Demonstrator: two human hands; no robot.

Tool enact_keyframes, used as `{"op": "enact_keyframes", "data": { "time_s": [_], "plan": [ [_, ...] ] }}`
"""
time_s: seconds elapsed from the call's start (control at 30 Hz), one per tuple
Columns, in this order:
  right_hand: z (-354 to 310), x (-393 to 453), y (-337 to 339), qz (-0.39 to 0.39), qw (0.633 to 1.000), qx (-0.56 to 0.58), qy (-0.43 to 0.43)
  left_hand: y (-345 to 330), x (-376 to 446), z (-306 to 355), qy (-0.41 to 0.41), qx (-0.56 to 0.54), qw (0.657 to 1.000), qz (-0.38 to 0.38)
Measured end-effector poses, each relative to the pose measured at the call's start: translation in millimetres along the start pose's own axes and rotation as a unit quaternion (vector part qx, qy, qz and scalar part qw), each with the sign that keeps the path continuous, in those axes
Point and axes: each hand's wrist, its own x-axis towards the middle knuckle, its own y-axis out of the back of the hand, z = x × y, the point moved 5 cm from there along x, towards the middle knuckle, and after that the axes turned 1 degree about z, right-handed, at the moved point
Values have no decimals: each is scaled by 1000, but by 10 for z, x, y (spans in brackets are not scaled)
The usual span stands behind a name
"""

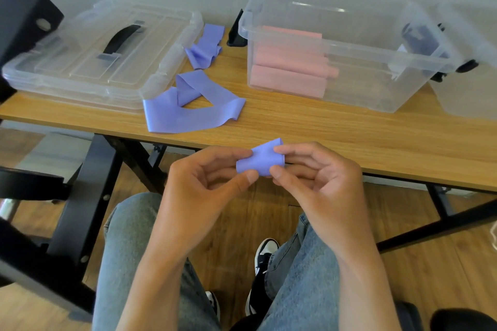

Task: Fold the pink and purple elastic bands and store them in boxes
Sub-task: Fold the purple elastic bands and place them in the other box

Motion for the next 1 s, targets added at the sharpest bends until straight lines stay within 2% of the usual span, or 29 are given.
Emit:
{"op": "enact_keyframes", "data": {
  "time_s": [0.17,0.33,0.47,0.6,0.8,1.0],
  "plan": [
    [16,-4,-2,-28,1000,8,-4,-11,-11,-2,16,10,1000,-2],
    [65,-11,-5,-37,998,-41,-12,-3,-20,-2,8,49,999,-1],
    [82,11,29,-18,994,-102,25,-31,-15,27,-16,116,993,-7],
    [28,90,125,-45,980,-177,78,-90,87,112,-52,196,979,-27],
    [-284,208,367,-4,985,-148,87,-318,275,437,-56,145,984,-82],
    [-665,500,739,22,978,-185,95,-735,619,841,-126,132,979,-95]
  ]
}}
